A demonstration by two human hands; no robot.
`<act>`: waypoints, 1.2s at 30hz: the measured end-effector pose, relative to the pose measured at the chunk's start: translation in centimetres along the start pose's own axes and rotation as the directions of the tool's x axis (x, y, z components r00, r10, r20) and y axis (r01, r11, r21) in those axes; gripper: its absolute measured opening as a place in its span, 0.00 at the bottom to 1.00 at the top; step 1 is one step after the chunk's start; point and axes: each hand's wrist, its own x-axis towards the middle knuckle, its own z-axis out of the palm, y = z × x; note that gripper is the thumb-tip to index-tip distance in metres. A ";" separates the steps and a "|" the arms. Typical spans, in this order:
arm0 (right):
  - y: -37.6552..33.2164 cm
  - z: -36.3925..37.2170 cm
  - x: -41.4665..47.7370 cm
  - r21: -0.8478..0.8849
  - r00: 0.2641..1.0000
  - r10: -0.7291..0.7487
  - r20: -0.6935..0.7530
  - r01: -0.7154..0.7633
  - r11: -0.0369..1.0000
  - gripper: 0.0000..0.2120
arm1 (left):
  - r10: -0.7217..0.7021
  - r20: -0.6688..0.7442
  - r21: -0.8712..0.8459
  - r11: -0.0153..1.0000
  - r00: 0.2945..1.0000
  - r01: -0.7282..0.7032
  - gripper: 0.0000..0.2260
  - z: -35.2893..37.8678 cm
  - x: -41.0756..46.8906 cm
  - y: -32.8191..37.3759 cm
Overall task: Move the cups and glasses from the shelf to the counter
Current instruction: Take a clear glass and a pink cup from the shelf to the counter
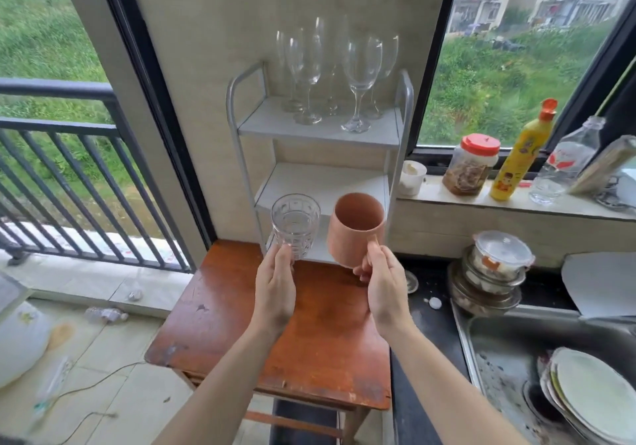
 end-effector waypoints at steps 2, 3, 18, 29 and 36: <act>0.7 -1.3 -1.2 0.025 0.999 -0.008 -0.031 0.009 1.000 0.20 | 0.009 0.023 0.011 1.000 1.000 -0.009 0.14 0.8 -0.9 -0.6; 0.9 -2.1 -1.8 0.025 0.999 -0.016 -0.050 0.017 1.000 0.20 | 0.015 0.040 0.019 1.000 0.999 -0.016 0.14 1.5 -1.4 -0.8; -4.0 -28.0 -16.7 -0.076 0.762 -0.179 -0.622 0.169 0.983 0.17 | 0.108 0.476 -0.162 0.986 0.873 -0.033 0.17 22.2 -19.1 5.4; -5.6 -54.0 -45.5 -0.185 0.285 -0.202 -0.937 0.083 0.979 0.18 | 0.043 0.833 -0.171 0.968 0.551 0.183 0.15 38.4 -52.1 10.1; -4.3 -63.8 -60.0 -0.157 -0.076 -0.152 -0.985 0.068 0.985 0.17 | 0.085 0.980 -0.117 0.978 0.181 0.171 0.14 45.4 -69.8 11.9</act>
